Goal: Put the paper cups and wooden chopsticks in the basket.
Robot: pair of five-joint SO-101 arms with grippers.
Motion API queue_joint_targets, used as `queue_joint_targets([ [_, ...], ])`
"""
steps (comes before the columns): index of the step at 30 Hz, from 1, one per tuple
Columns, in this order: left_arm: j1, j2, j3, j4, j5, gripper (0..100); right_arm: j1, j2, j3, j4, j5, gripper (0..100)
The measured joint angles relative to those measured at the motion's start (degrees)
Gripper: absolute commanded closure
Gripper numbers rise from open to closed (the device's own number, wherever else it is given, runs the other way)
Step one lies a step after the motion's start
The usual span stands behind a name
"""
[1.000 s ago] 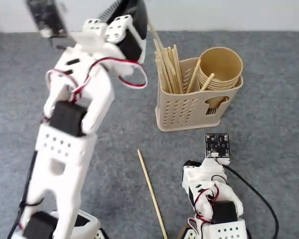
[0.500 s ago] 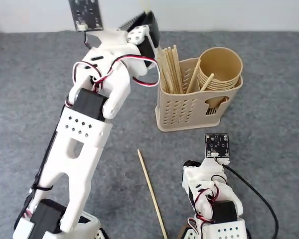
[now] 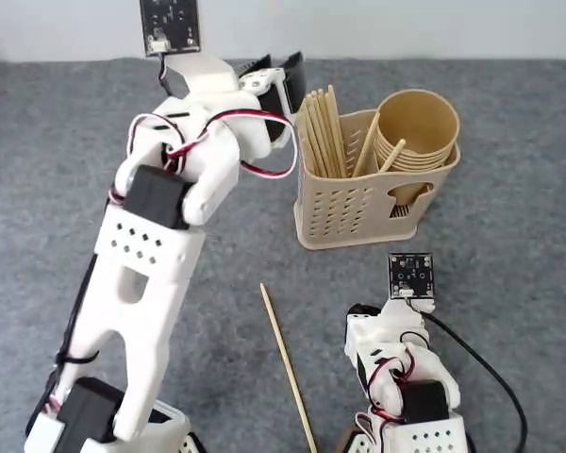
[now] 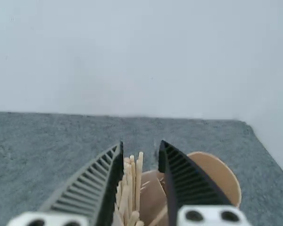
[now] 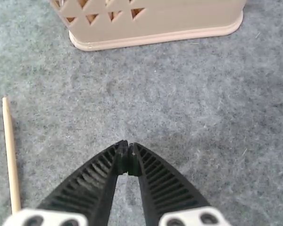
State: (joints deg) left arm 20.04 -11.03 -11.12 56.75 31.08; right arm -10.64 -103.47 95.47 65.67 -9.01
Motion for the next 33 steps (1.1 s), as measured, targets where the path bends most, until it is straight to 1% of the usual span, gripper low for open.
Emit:
queue_joint_targets([
  [3,0.0,0.0,-3.16,7.3,-0.09,99,0.0,0.0,0.0,0.0,0.0,99.0],
  [8,0.0,0.0,-5.98,18.9,0.0,98,0.0,0.0,0.0,0.0,0.0,99.0],
  [15,0.0,0.62,-6.07,35.78,6.15,98,0.0,0.0,0.0,0.0,0.0,99.0],
  [17,0.0,0.53,-5.36,38.86,8.7,98,0.0,0.0,0.0,0.0,0.0,99.0],
  [21,0.0,0.53,2.46,39.82,13.01,98,0.0,0.0,0.0,0.0,0.0,99.0],
  [24,0.0,0.62,12.22,36.84,14.77,98,0.0,0.0,0.0,0.0,0.0,99.0],
  [26,-0.09,0.62,17.93,33.58,15.91,95,0.0,0.0,0.0,0.0,0.0,99.0],
  [30,-0.09,0.62,26.37,27.34,17.93,85,1.23,0.0,0.0,0.0,0.0,99.0],
  [33,0.26,0.62,30.07,24.44,18.37,83,1.41,0.0,0.0,0.0,0.0,99.0],
])
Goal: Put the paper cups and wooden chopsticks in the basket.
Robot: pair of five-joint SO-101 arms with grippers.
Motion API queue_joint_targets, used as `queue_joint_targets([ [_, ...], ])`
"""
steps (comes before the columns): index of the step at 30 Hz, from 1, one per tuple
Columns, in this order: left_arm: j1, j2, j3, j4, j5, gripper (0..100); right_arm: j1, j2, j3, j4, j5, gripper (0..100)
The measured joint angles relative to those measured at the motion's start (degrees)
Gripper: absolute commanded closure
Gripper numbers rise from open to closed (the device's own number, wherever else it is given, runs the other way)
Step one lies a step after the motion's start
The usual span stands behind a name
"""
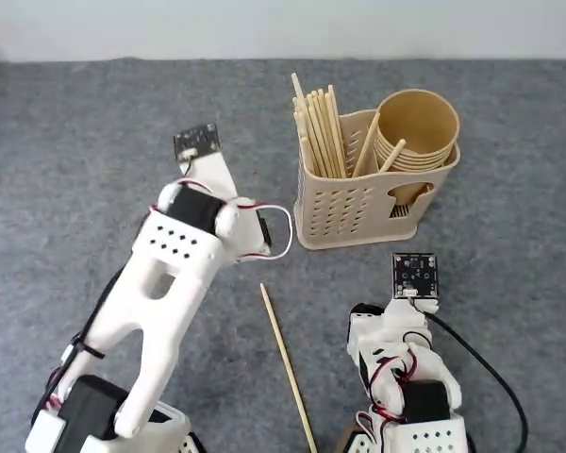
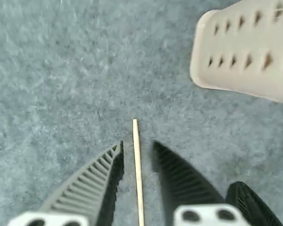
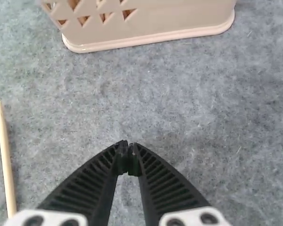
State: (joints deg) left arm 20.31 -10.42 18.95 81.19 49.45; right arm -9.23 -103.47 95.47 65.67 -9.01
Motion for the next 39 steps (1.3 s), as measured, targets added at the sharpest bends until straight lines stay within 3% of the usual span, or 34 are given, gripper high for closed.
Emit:
queue_joint_targets([
  [10,4.57,0.0,5.01,-1.76,6.51,83,-0.09,0.0,0.0,0.0,0.0,99.0],
  [22,4.84,0.09,17.23,-14.51,7.65,83,0.09,0.0,0.0,0.0,0.0,99.0],
  [39,5.01,24.62,6.77,-15.03,9.67,84,0.09,0.0,0.0,0.0,0.0,99.0],
])
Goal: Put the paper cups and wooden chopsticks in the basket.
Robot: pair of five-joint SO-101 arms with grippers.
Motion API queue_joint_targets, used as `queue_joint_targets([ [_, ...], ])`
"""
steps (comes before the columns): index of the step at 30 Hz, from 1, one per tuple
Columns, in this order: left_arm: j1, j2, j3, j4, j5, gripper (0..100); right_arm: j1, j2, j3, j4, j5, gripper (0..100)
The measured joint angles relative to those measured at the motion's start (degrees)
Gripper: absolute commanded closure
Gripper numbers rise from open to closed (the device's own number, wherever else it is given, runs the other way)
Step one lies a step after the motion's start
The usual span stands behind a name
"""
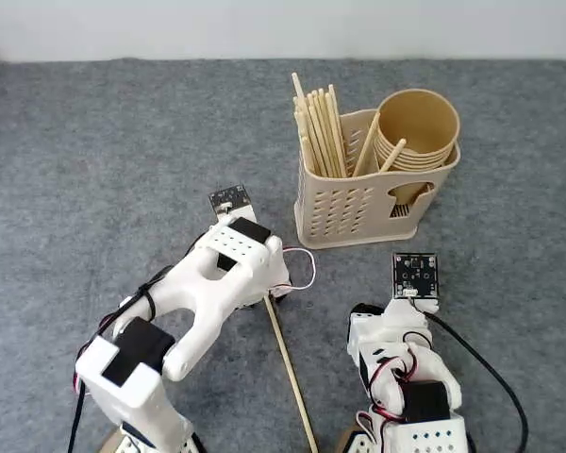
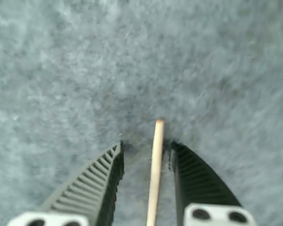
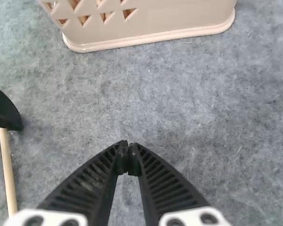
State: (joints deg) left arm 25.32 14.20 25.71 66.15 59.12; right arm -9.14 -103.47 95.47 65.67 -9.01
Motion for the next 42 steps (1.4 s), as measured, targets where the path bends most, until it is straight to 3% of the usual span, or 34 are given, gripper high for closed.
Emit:
queue_joint_targets([
  [6,0.26,2.37,-3.16,0.79,0.44,99,0.0,0.0,0.0,0.0,0.0,99.0],
  [16,0.35,3.6,-5.36,1.23,0.53,99,0.0,0.0,0.0,0.0,0.0,99.0],
  [19,0.0,3.96,-7.47,6.59,1.05,99,0.0,0.0,0.0,0.0,0.0,99.0],
  [26,-0.09,4.75,-23.21,29.27,1.23,99,0.0,0.0,0.0,0.0,0.0,99.0],
  [31,-1.32,4.04,-29.36,32.44,1.23,99,0.0,0.0,0.0,0.0,0.0,99.0],
  [42,-5.1,-20.04,-30.59,32.18,-3.52,99,0.0,0.0,0.0,0.0,0.0,99.0],
])
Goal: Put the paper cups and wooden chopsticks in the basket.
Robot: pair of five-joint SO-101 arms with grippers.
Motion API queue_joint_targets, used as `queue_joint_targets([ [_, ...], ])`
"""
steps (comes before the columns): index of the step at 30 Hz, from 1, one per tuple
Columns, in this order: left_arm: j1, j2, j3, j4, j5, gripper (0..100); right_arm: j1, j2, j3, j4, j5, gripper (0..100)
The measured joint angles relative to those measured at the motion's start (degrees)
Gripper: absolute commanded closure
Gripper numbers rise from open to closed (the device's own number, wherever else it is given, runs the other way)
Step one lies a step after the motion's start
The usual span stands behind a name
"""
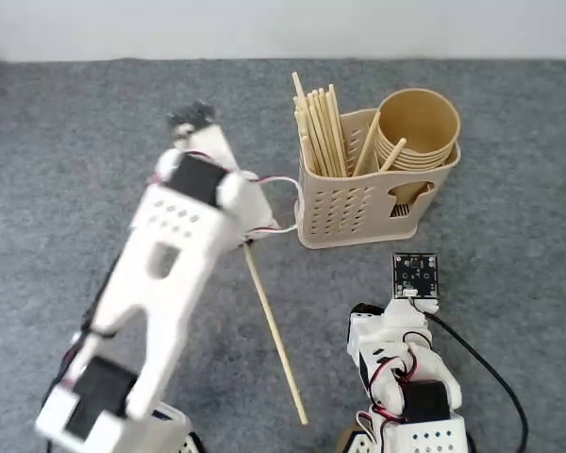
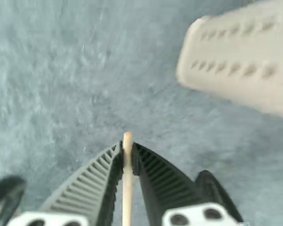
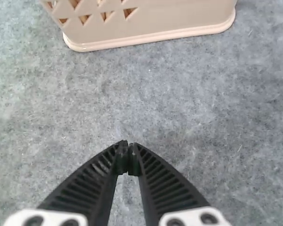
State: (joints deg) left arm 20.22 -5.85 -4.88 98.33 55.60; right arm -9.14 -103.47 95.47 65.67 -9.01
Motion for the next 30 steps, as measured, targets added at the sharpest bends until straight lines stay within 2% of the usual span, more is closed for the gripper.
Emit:
queue_joint_targets([
  [6,-5.98,-11.96,0.0,-9.32,-4.04,99,0.0,0.0,0.0,0.0,0.0,99.0],
  [11,-6.42,-18.9,-0.09,-18.9,-5.01,99,0.0,0.0,0.0,0.0,0.0,99.0],
  [16,-6.68,-24.0,-0.18,-32.09,-5.01,99,0.0,0.0,0.0,0.0,0.0,99.0],
  [27,-6.95,-25.14,-0.18,-58.2,-4.92,99,0.0,0.0,0.0,0.0,0.0,99.0],
  [30,-6.95,-22.24,-0.18,-64.18,-7.65,99,0.0,0.0,0.0,0.0,0.0,99.0],
])
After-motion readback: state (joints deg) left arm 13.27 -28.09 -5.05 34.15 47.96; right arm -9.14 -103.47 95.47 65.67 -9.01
